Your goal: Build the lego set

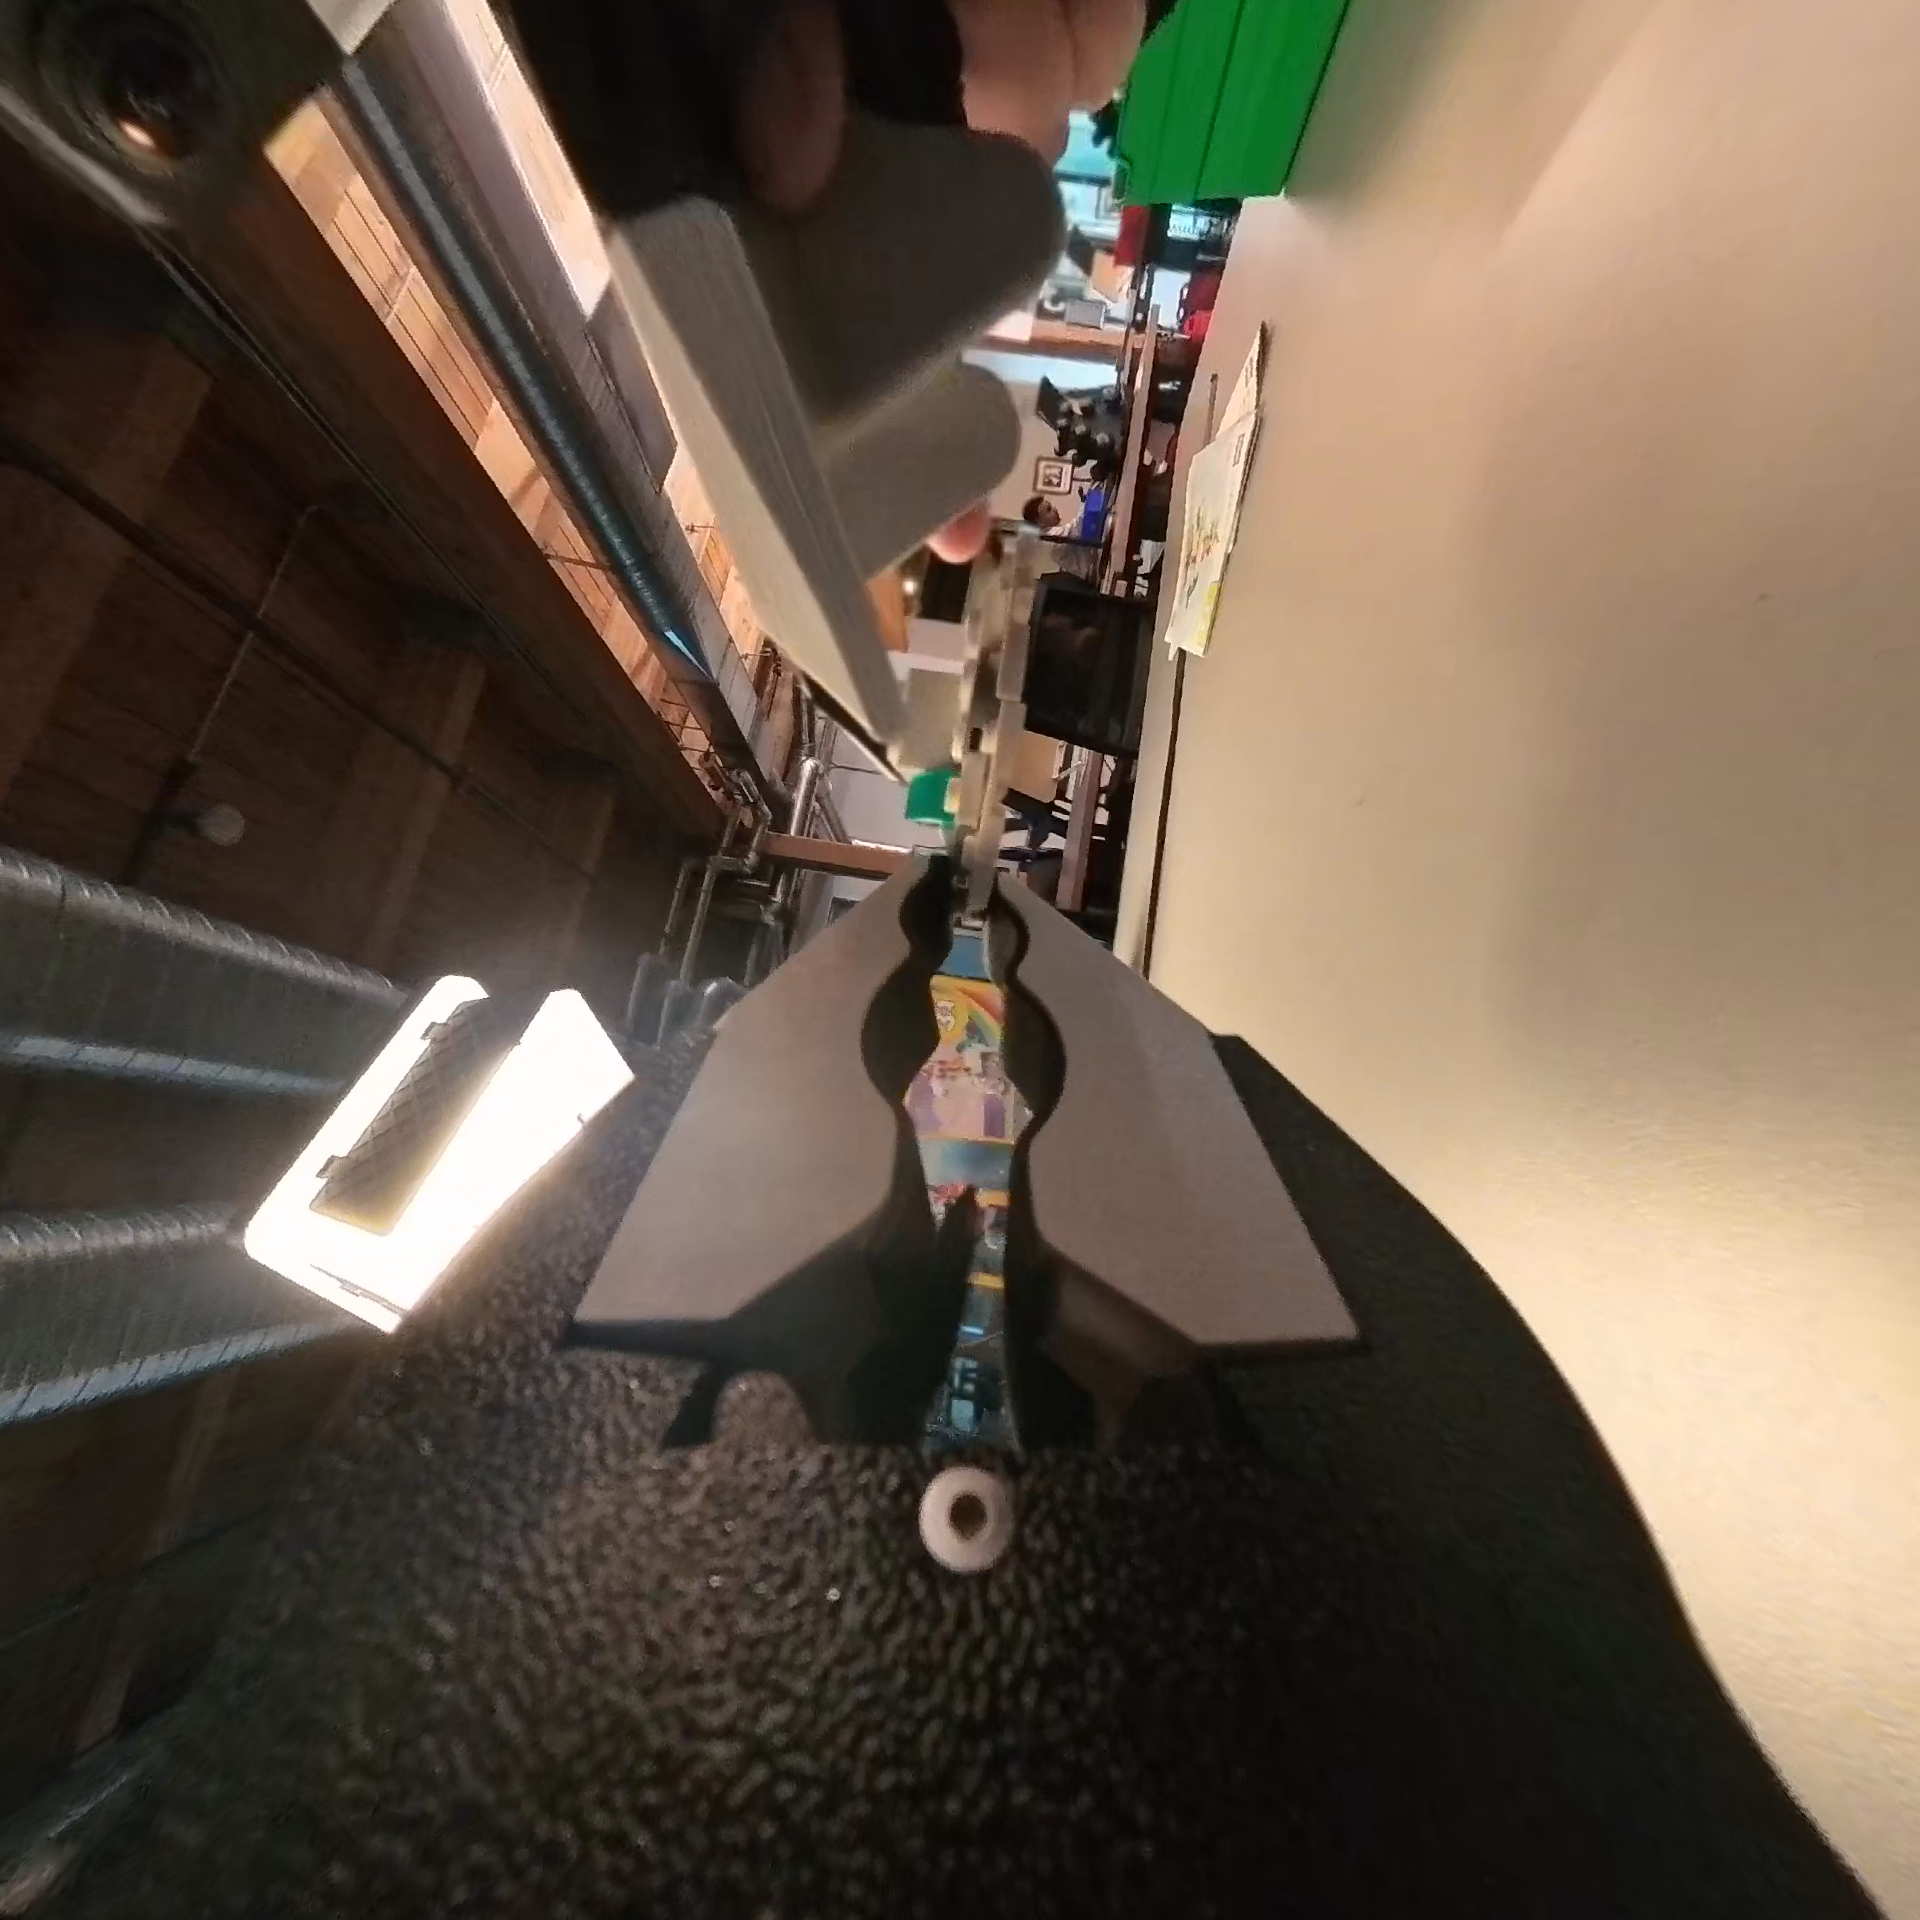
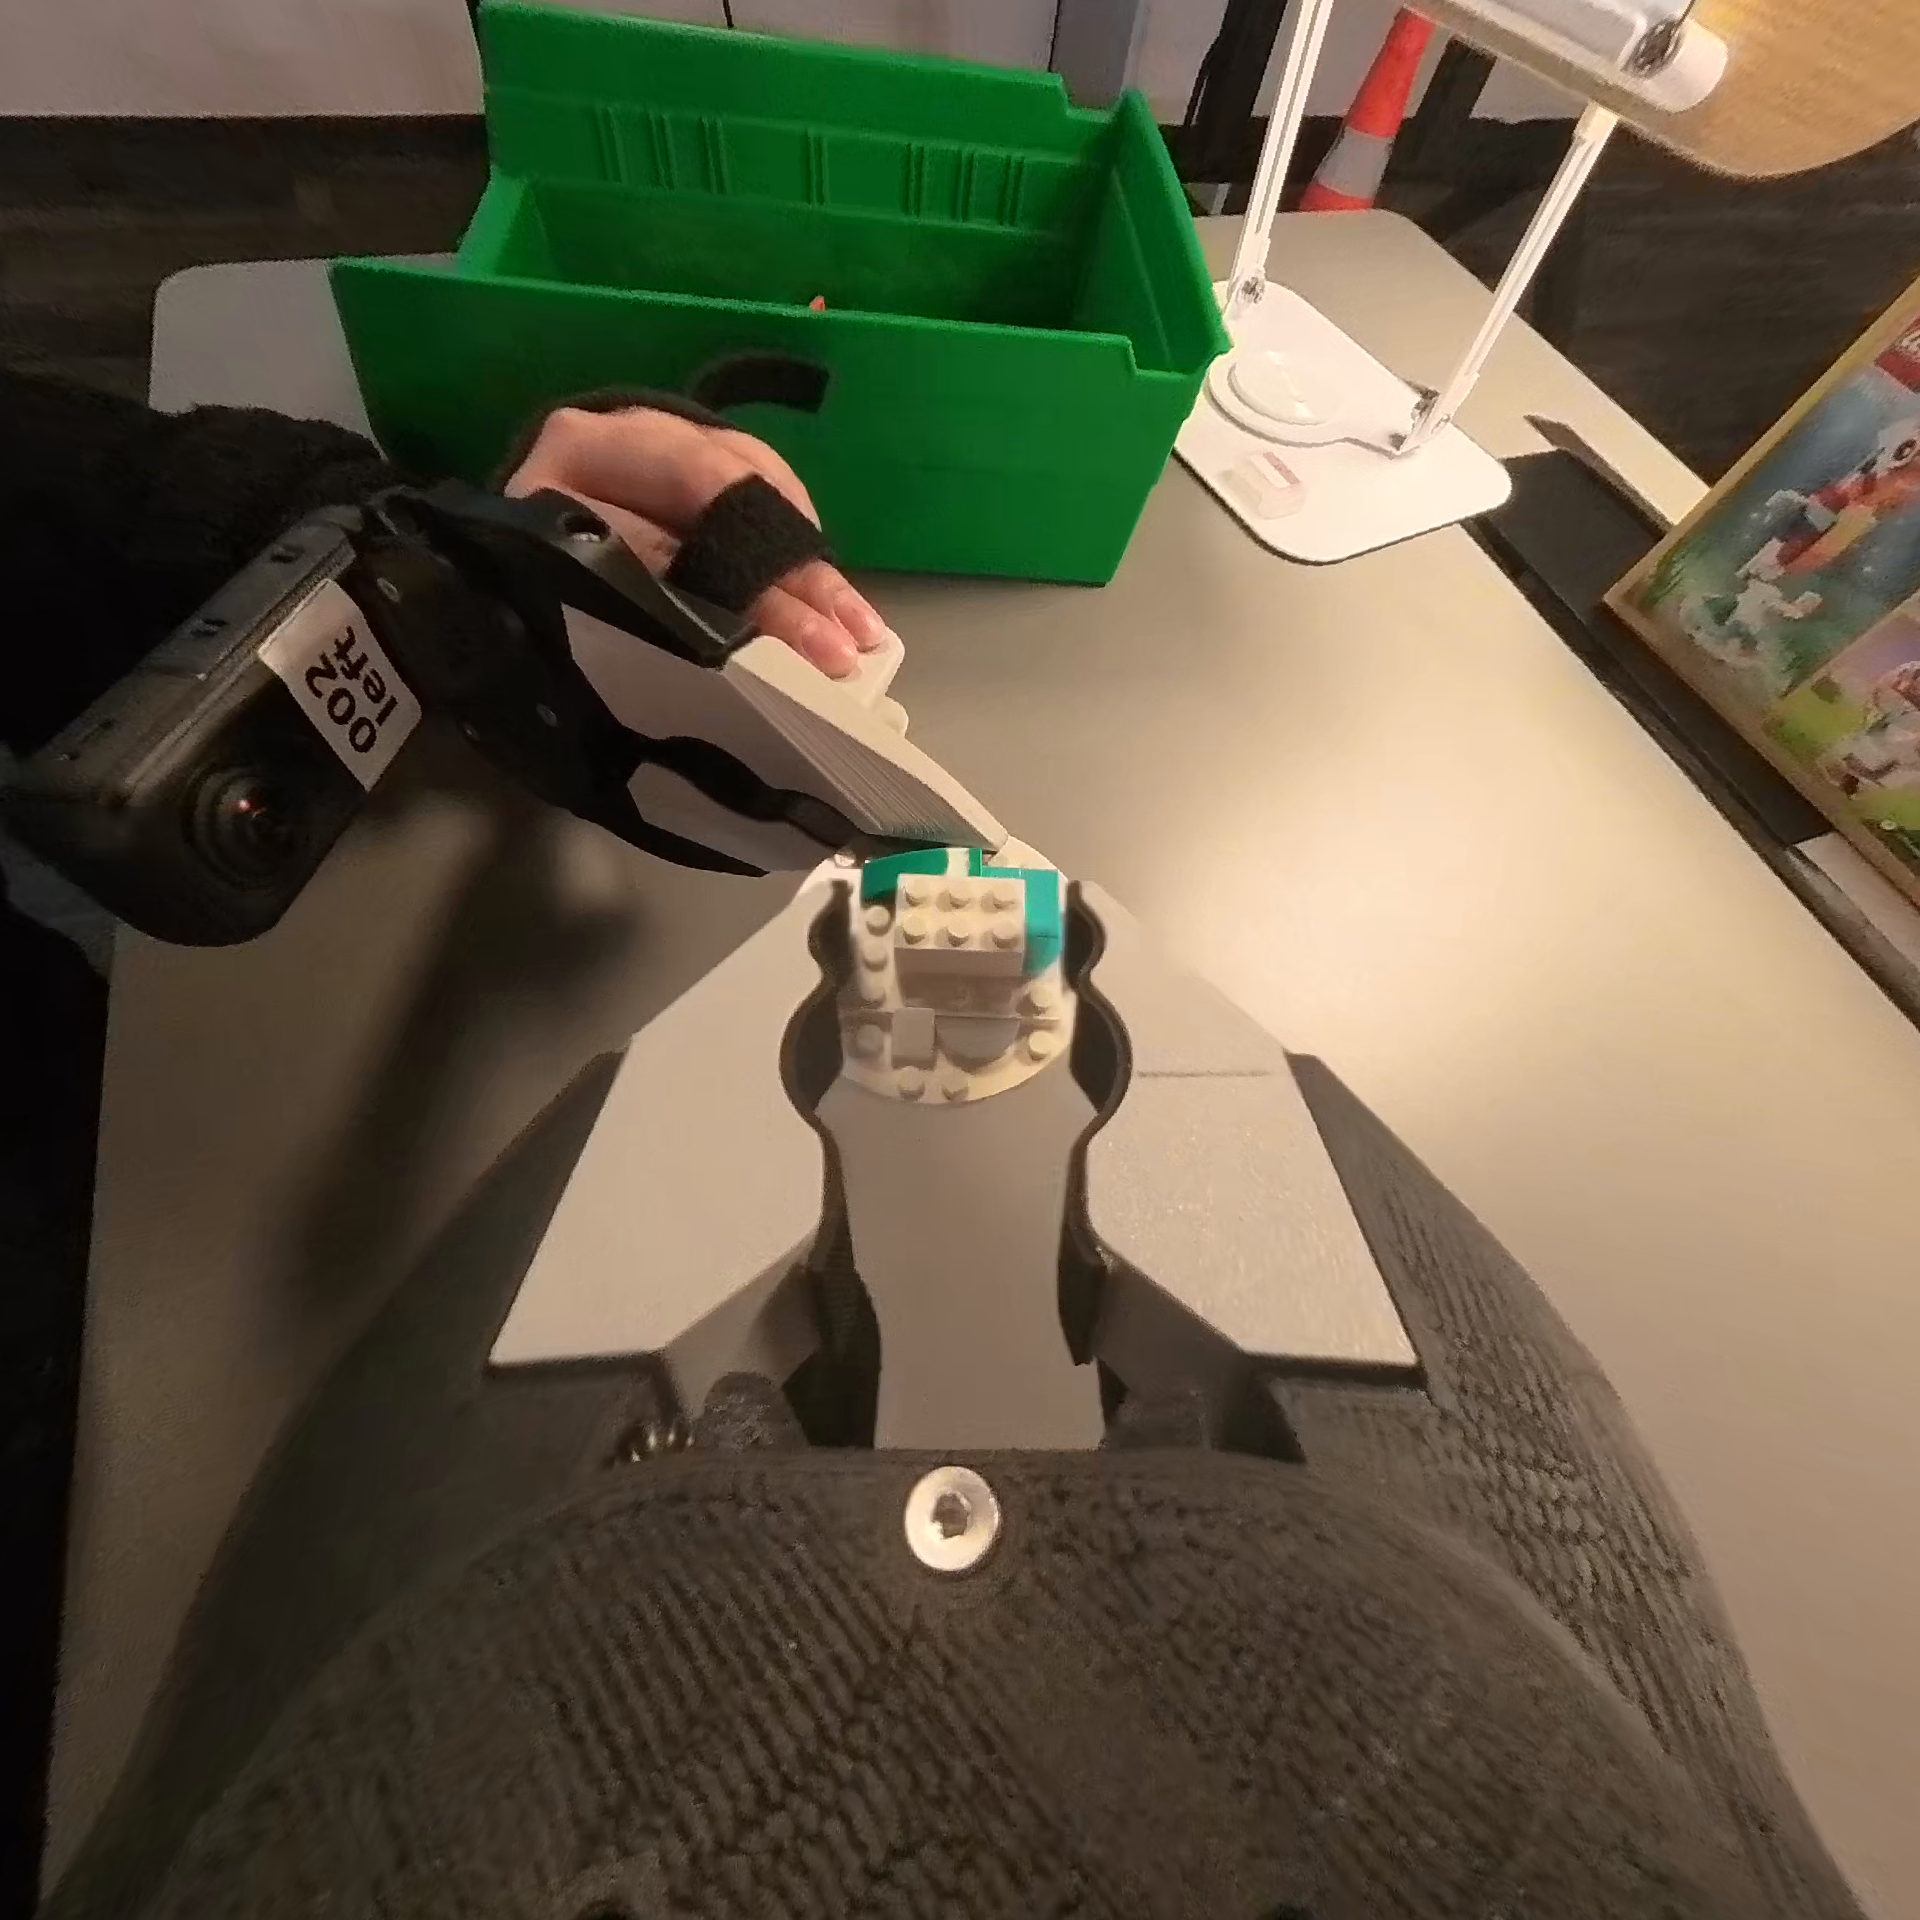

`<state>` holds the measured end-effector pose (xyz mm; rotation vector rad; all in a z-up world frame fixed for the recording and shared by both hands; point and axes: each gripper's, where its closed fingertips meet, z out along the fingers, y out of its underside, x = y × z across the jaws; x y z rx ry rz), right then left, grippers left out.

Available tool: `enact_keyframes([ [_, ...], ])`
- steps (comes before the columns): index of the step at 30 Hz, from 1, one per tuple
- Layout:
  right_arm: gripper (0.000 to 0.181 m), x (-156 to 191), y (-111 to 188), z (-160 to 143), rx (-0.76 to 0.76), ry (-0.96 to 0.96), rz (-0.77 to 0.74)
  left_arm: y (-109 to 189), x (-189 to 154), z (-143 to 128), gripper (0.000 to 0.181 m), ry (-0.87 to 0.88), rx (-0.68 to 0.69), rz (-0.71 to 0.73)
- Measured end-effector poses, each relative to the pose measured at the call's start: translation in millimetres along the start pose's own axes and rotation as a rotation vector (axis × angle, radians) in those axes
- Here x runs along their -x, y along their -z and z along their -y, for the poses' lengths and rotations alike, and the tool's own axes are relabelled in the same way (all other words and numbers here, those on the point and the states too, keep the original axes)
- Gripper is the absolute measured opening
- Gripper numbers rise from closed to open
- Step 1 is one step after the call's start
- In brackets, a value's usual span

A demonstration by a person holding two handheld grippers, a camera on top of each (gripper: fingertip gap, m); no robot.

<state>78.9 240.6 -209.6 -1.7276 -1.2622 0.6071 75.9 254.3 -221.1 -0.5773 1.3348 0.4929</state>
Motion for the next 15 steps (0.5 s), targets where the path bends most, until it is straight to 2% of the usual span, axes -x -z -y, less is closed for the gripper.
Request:
enact_keyframes([
  [3,0.061,-3.4,10.8,10.9,-0.079,0.037,-0.028,-0.2,-1.5,-4.2,0.003,0.018,0.011,-0.017],
  [5,0.070,-3.4,20.5,13.9,-0.120,0.129,-0.057,-0.2,-1.4,-8.2,0.003,0.045,0.019,-0.027],
  [7,0.084,-3.5,25.1,3.6,-0.069,0.276,-0.108,0.0,-1.1,-12.0,0.003,0.078,0.026,-0.037],
  [10,0.088,-11.8,23.4,-15.3,0.061,0.592,-0.261,0.8,-0.2,-14.5,0.003,0.101,0.025,-0.045],
  [13,0.089,-14.2,15.0,-15.4,0.096,0.880,-0.406,1.0,0.0,-12.2,0.003,0.132,0.012,-0.054],
  [15,0.081,-10.5,6.7,-13.6,0.106,1.032,-0.464,1.4,-1.1,-9.4,0.002,0.147,-0.002,-0.066],
])
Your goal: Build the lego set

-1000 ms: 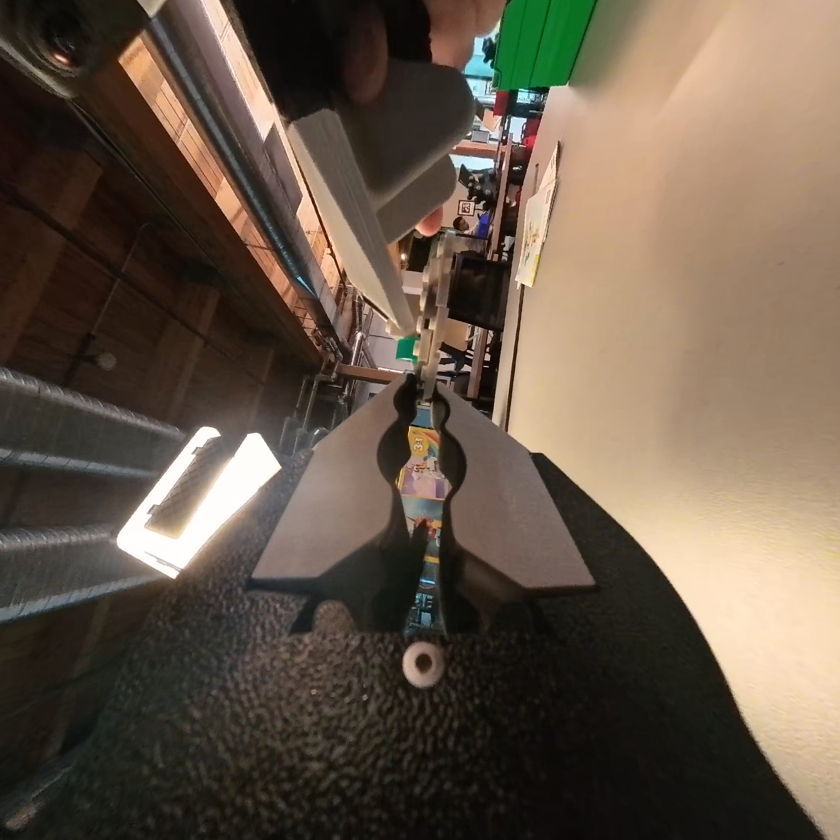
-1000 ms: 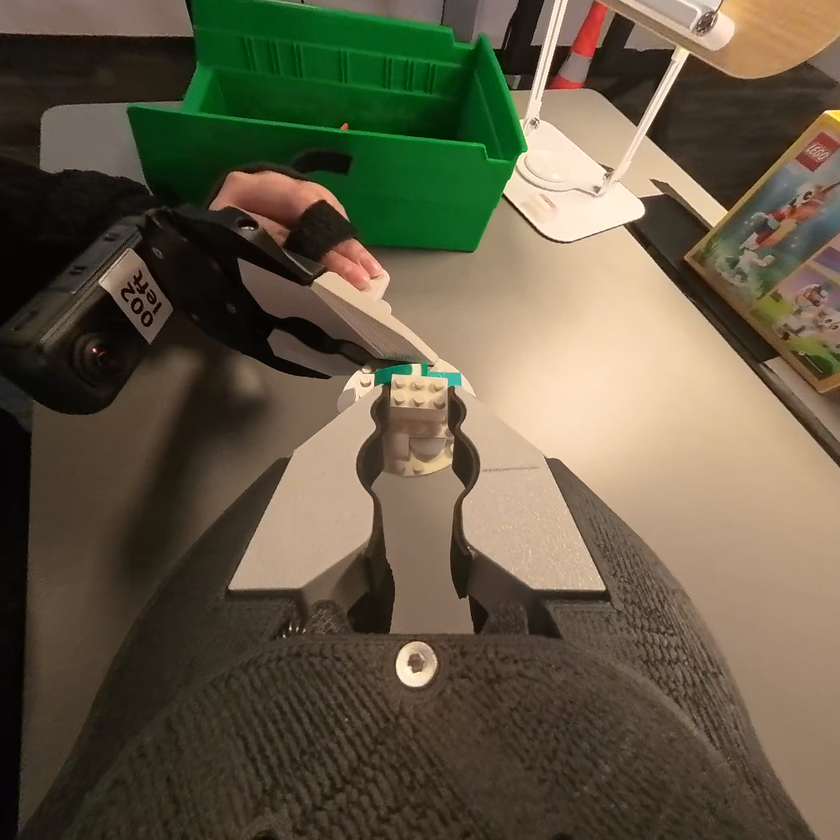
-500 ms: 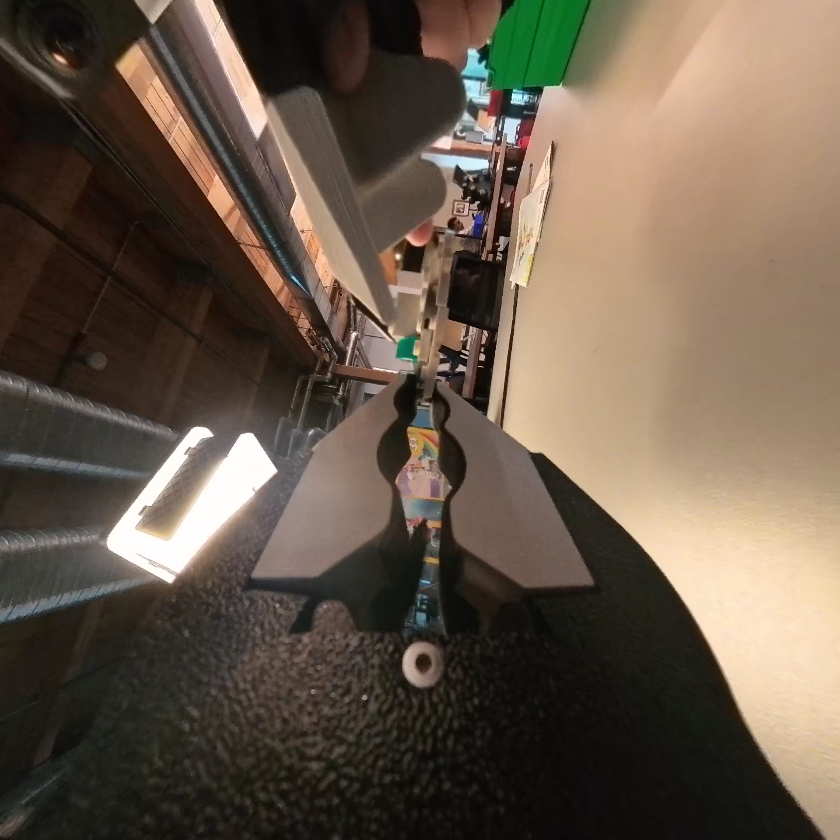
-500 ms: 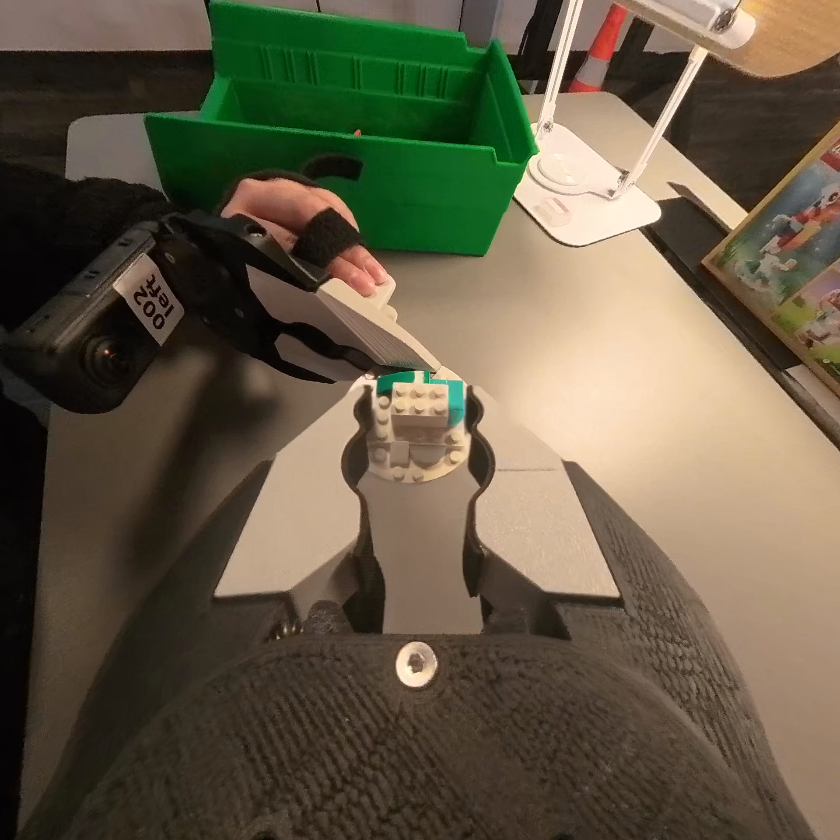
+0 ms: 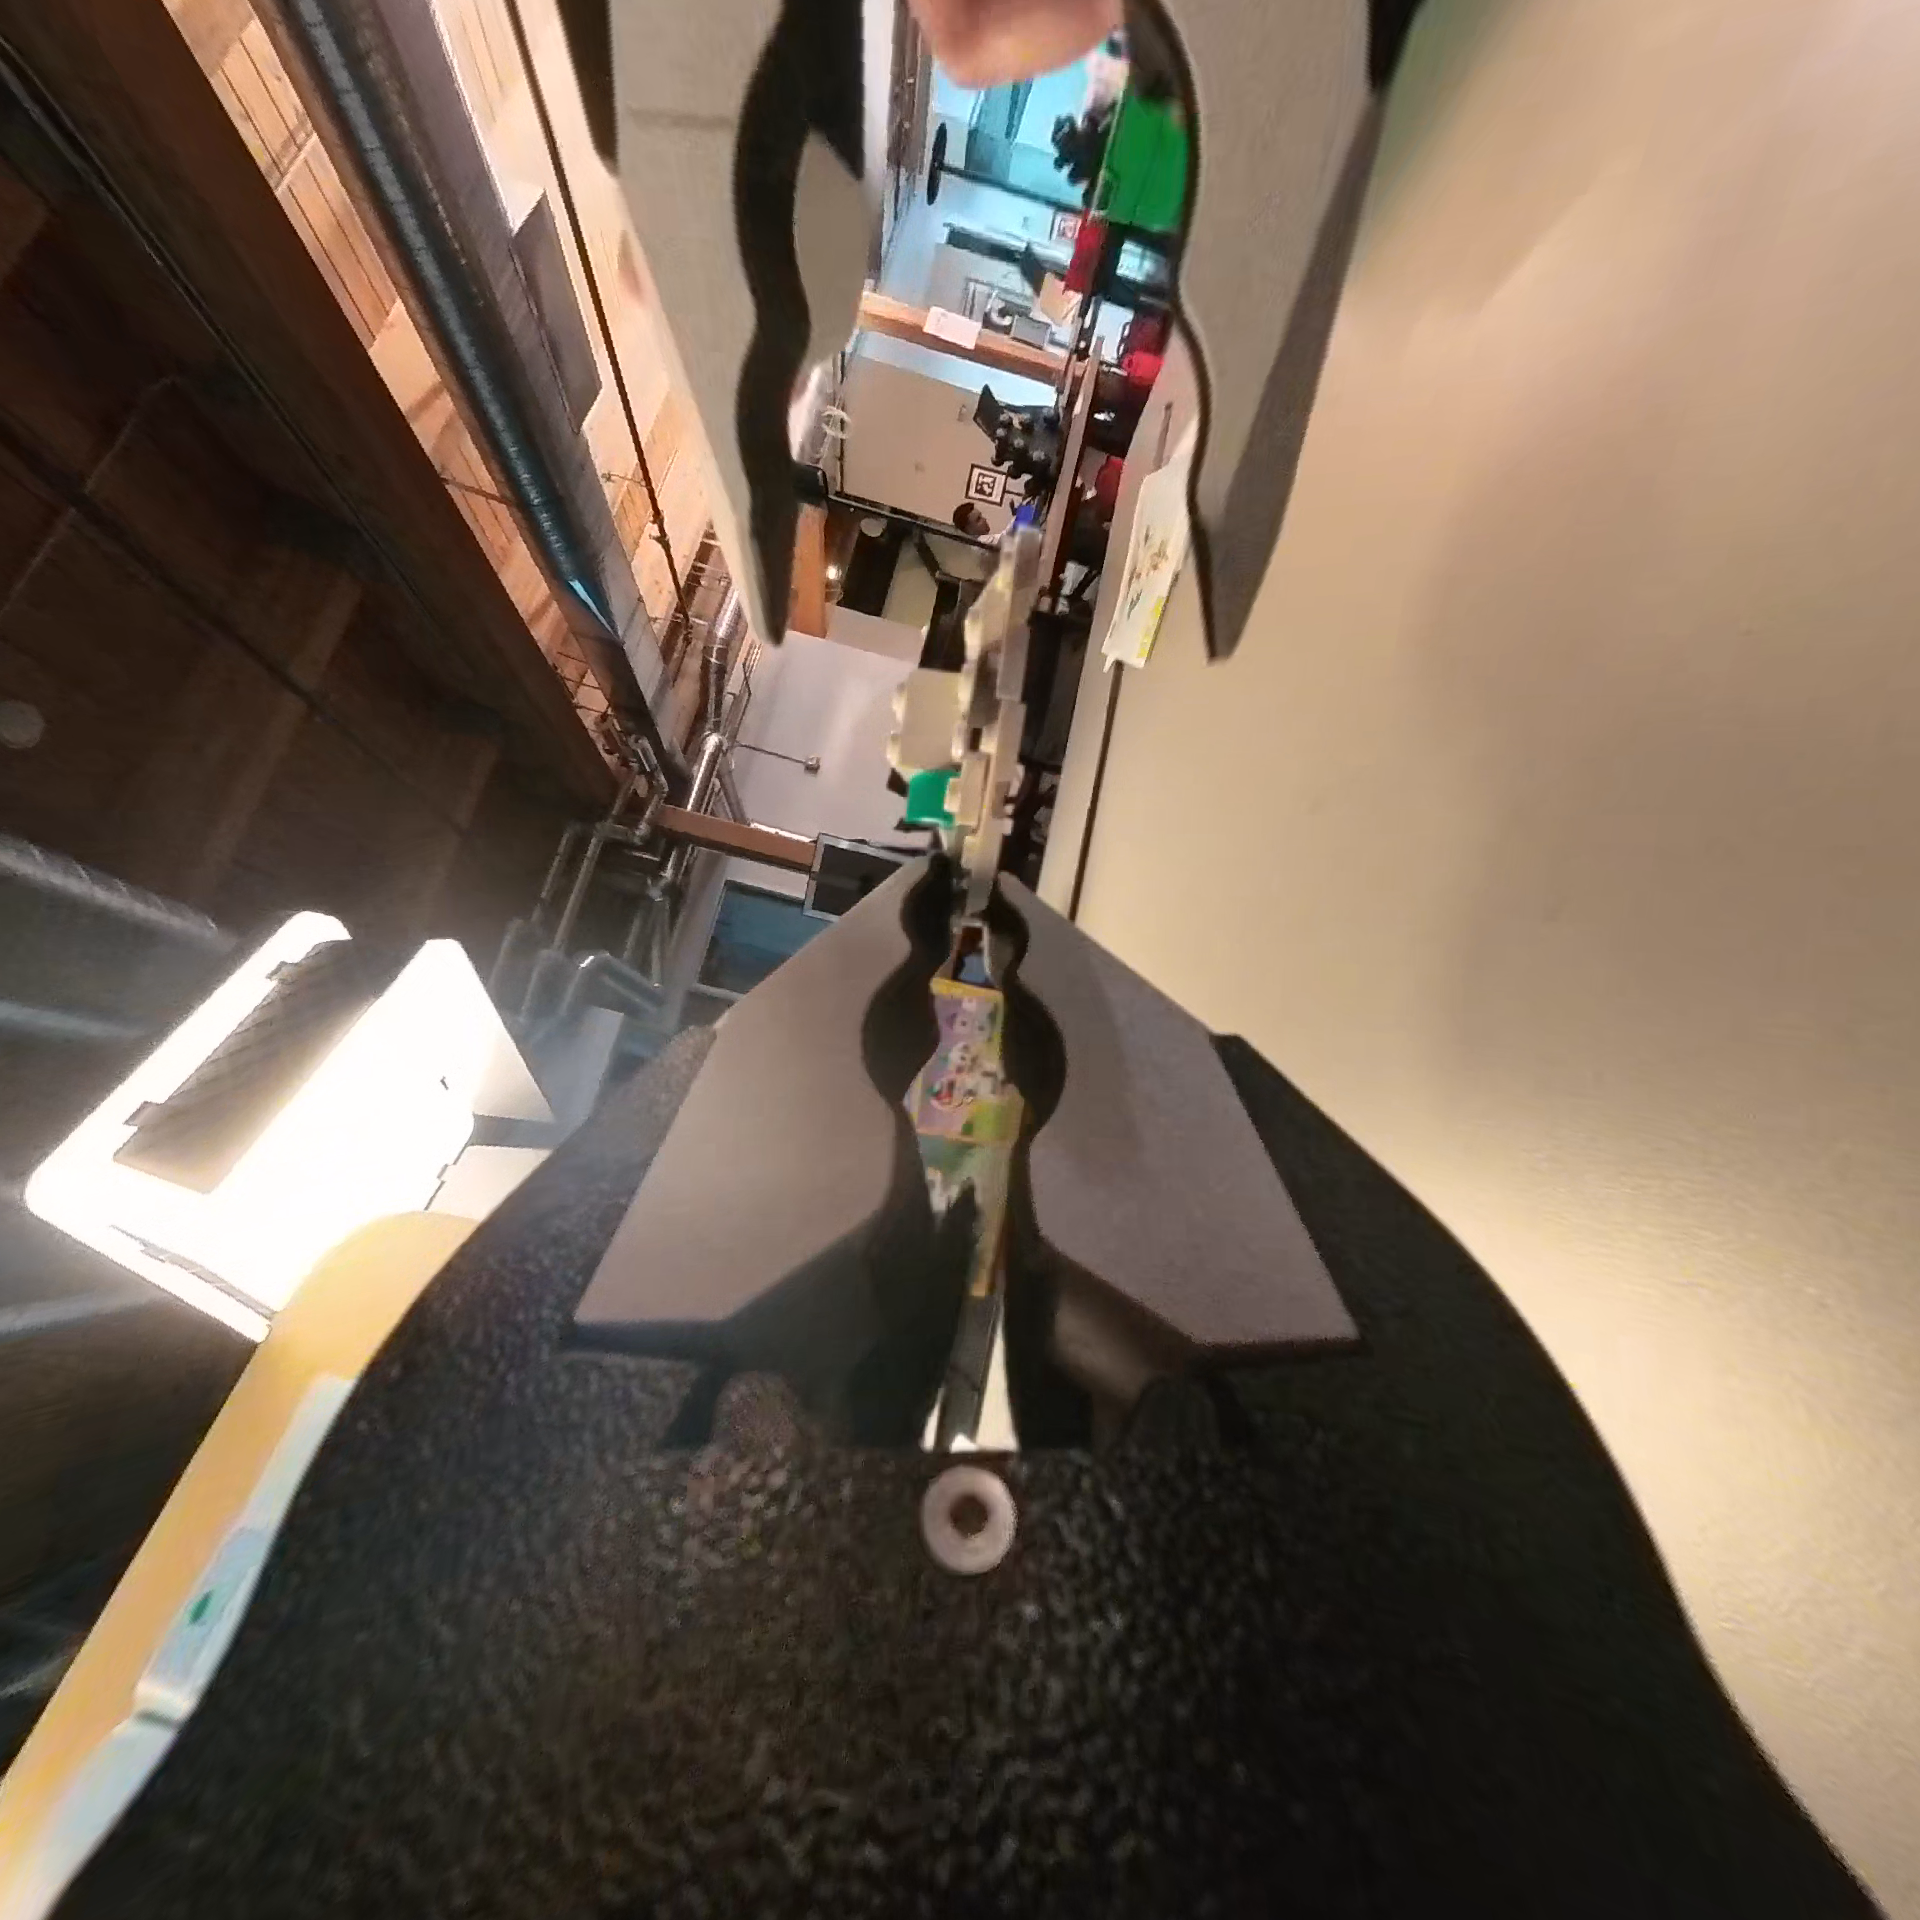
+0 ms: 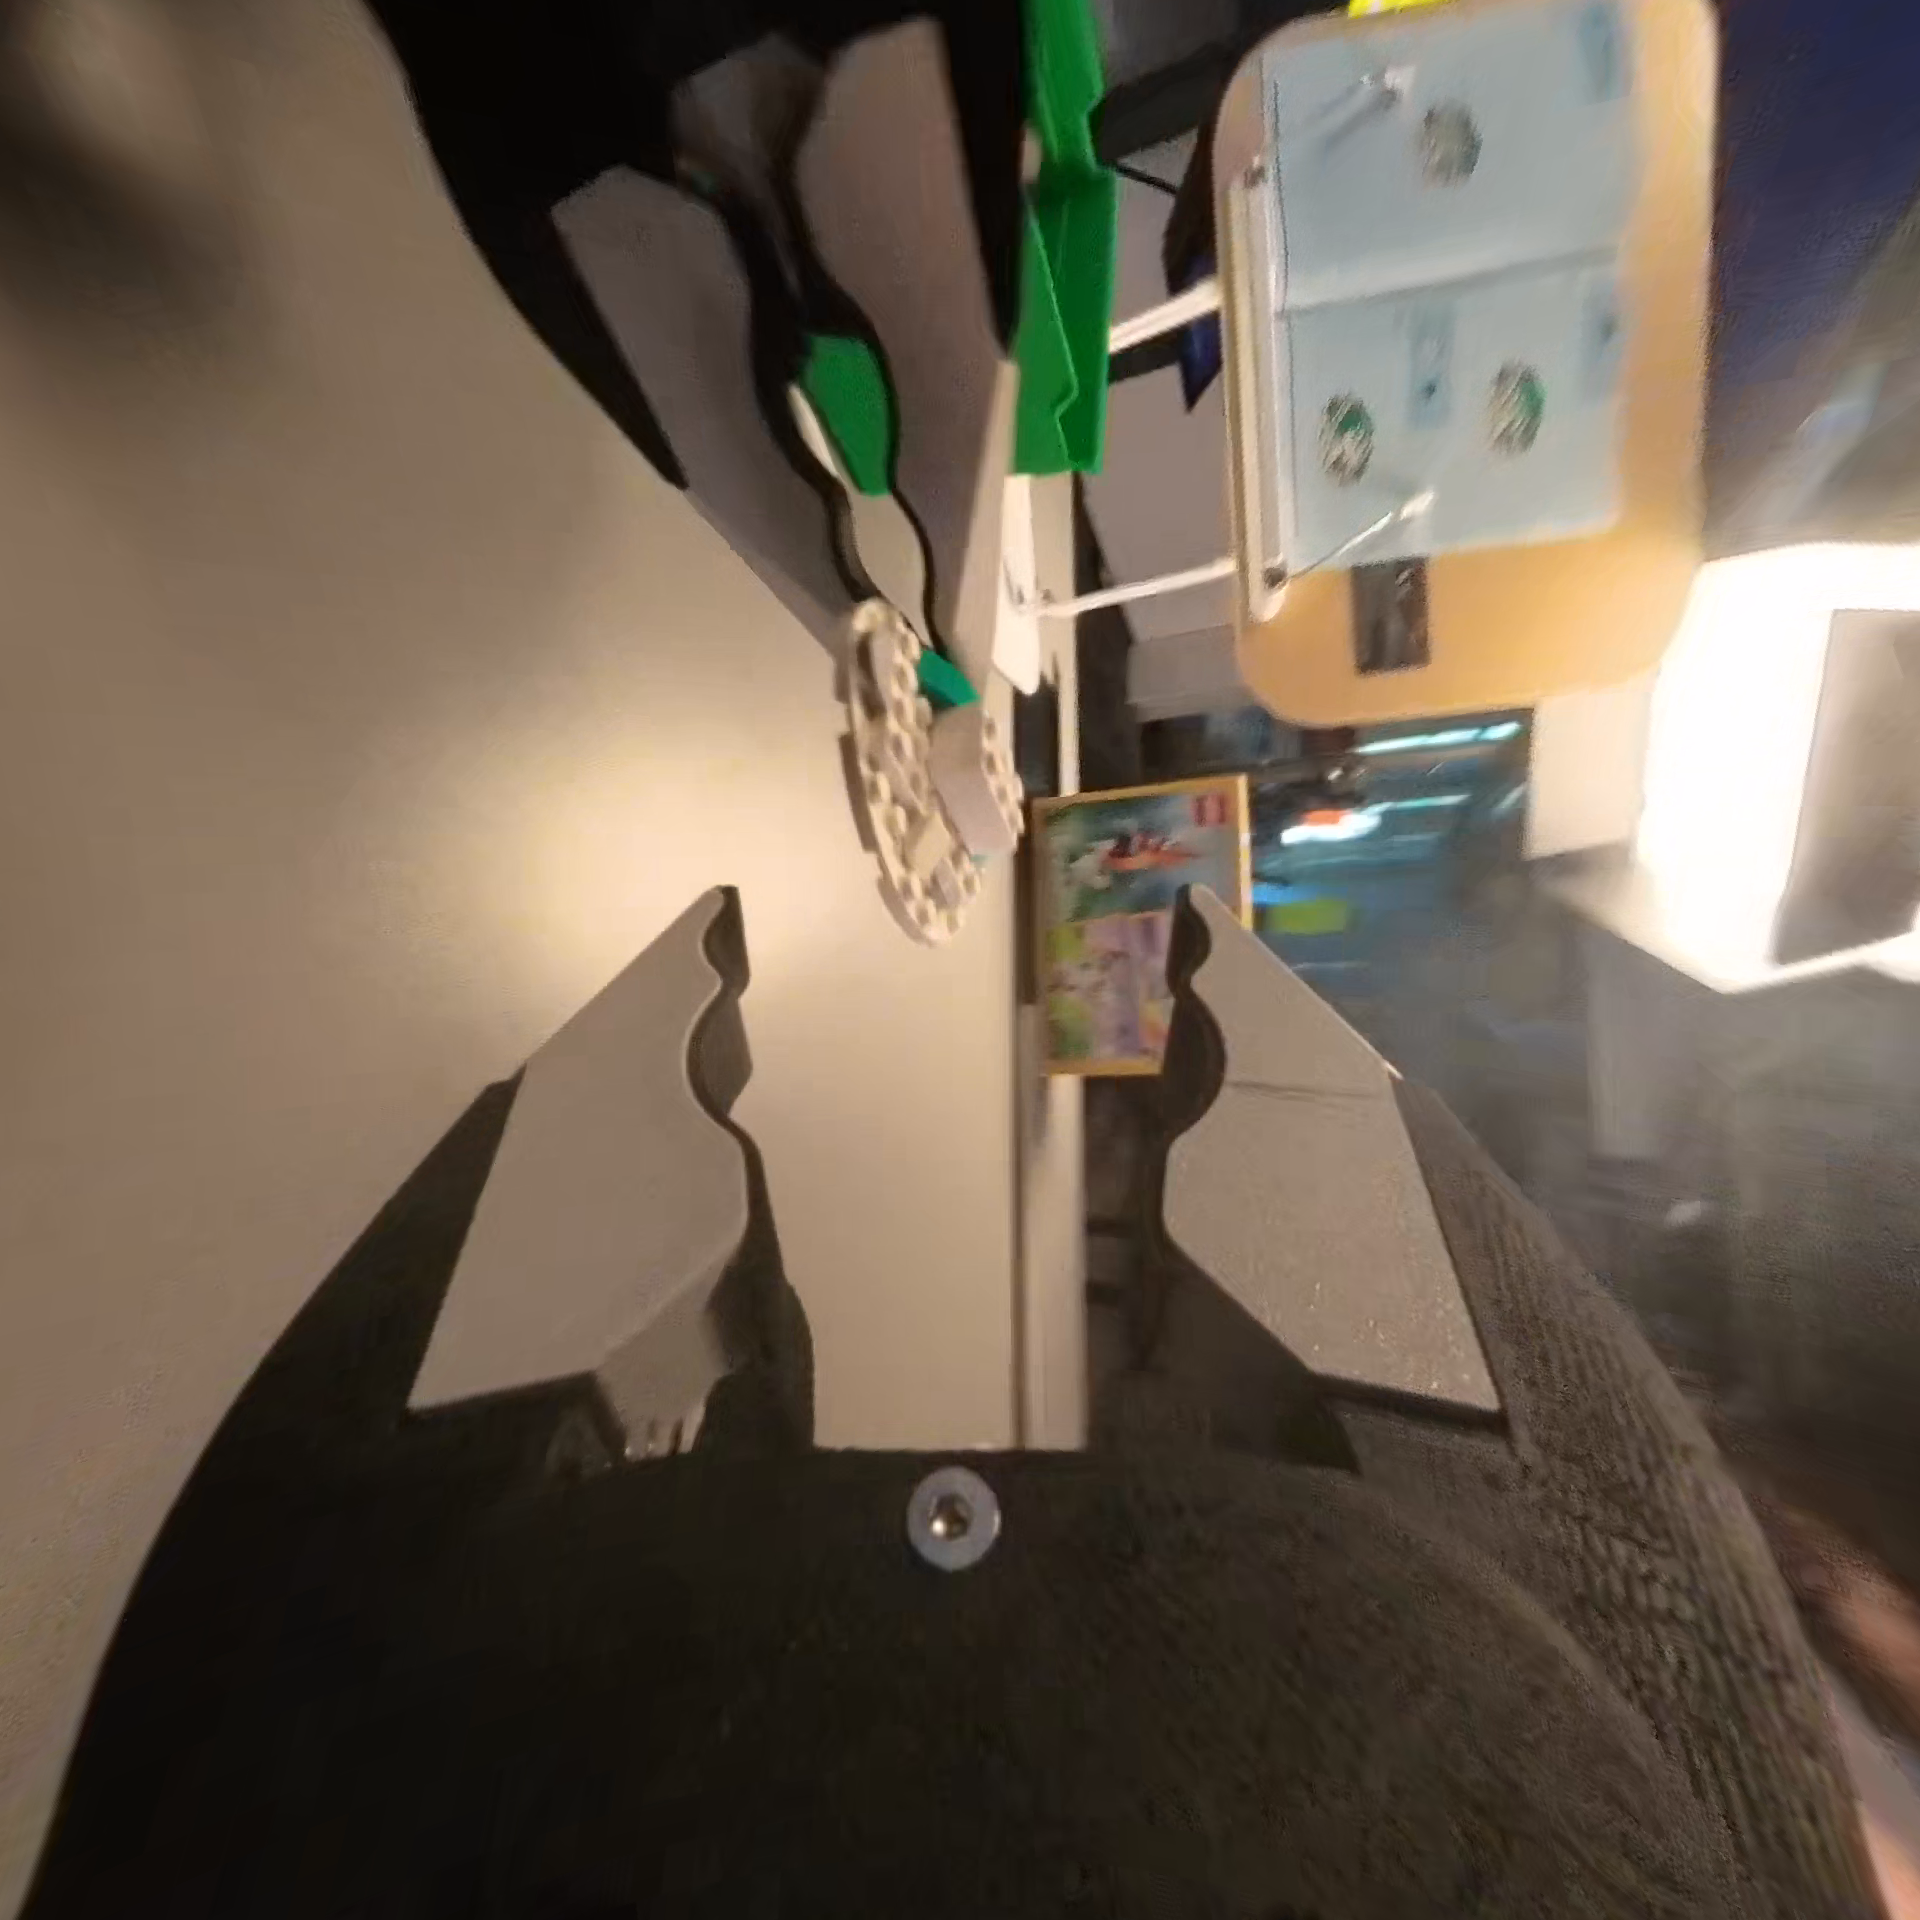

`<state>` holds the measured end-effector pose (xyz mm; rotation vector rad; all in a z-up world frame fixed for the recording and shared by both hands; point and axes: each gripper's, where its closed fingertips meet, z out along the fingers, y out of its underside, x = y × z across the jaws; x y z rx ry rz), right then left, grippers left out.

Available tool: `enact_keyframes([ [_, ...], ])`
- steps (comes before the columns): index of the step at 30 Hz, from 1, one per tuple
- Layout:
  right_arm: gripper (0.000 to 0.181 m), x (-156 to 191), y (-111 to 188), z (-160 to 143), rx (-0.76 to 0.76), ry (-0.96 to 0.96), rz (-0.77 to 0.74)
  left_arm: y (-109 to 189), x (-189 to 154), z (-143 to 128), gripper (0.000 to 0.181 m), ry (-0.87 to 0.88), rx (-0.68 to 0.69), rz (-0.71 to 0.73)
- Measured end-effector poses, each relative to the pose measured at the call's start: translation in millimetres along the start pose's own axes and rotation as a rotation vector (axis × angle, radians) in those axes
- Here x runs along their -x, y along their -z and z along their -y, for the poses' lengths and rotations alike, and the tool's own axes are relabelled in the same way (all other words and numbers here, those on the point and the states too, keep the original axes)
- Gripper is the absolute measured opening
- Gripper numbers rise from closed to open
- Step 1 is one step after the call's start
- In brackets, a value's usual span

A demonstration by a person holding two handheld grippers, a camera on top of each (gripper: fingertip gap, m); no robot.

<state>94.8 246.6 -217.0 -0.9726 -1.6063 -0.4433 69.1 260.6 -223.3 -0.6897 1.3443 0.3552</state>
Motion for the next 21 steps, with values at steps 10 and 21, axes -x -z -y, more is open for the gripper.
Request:
enact_keyframes([
  [10,0.024,0.5,-12.9,18.2,-0.044,0.183,-0.118,1.0,-3.7,9.2,0.002,0.039,-0.040,-0.032],
  [21,0.018,4.5,-15.0,19.2,-0.001,0.210,-0.106,3.6,-6.7,6.8,0.002,0.031,-0.025,-0.072],
])
